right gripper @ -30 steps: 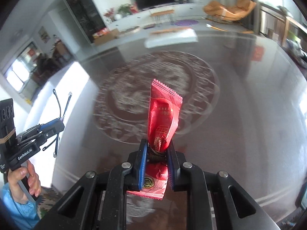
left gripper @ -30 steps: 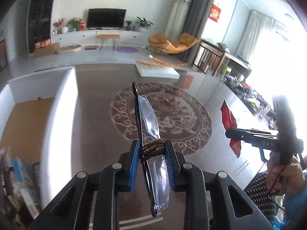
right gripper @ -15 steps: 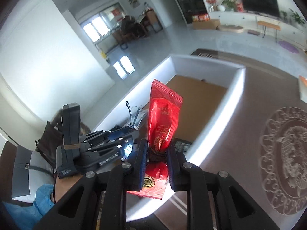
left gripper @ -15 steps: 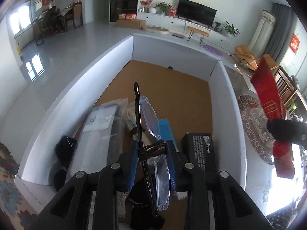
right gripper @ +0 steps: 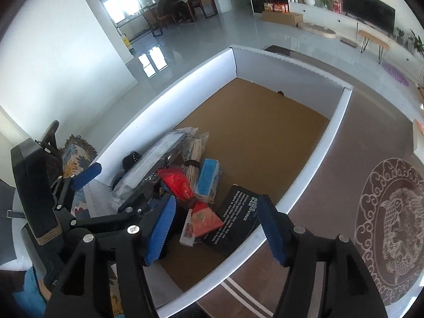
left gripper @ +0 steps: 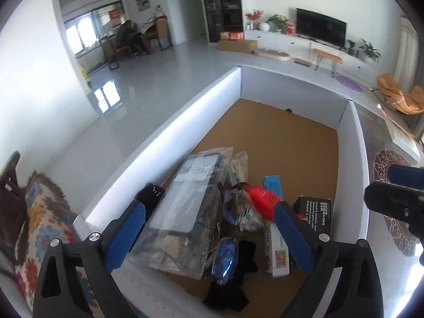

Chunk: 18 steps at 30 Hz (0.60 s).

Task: Organize objects
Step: 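Carry glasses and red packet into the white box and open both tools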

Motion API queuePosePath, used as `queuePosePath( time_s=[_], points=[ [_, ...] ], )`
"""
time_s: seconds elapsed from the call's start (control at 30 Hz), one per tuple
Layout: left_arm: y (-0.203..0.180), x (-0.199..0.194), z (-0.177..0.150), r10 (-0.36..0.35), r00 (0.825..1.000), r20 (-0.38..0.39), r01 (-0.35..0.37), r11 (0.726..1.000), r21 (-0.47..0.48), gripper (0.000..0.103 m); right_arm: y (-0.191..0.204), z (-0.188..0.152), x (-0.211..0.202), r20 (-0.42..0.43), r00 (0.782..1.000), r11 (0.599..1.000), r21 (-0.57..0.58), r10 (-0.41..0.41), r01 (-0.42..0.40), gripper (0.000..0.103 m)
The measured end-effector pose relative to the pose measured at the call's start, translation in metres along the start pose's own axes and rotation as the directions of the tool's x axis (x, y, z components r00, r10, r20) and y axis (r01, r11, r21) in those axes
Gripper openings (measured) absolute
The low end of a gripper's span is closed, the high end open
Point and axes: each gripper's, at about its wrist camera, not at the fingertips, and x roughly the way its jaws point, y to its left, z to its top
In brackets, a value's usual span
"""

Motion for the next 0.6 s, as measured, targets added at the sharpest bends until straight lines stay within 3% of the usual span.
queuePosePath(
  time_s=[0.07,0.23,0.4,0.6],
  points=[
    [0.002,-0.005,0.000,0.052,0.999,-0.006,-0.053,0.998,-0.019,0.099,0.002,0.001,-0.011,0.018,1.000,0.999,-0.022,-0.024,0.025,0.073],
    [0.011,-0.017,-0.003,-0.042,0.999,-0.017,0.041,0.996,-0.078,0.099,0.009,-0.005,-0.024,0.033,0.995,0.991,-0.090,-0.093,0.096,0.074],
    [0.015,-0.026,-0.001,-0.035,0.999,-0.023,0.032,0.993,-0.109,0.099,0.008,-0.007,-0.027,0.042,0.990,0.984,-0.118,-0.133,0.137,0.074],
    [0.012,-0.035,0.001,-0.017,1.000,0.005,0.017,0.995,-0.097,0.099,0.008,-0.004,-0.026,0.044,0.991,0.984,-0.118,-0.126,0.130,0.075]
  ],
)
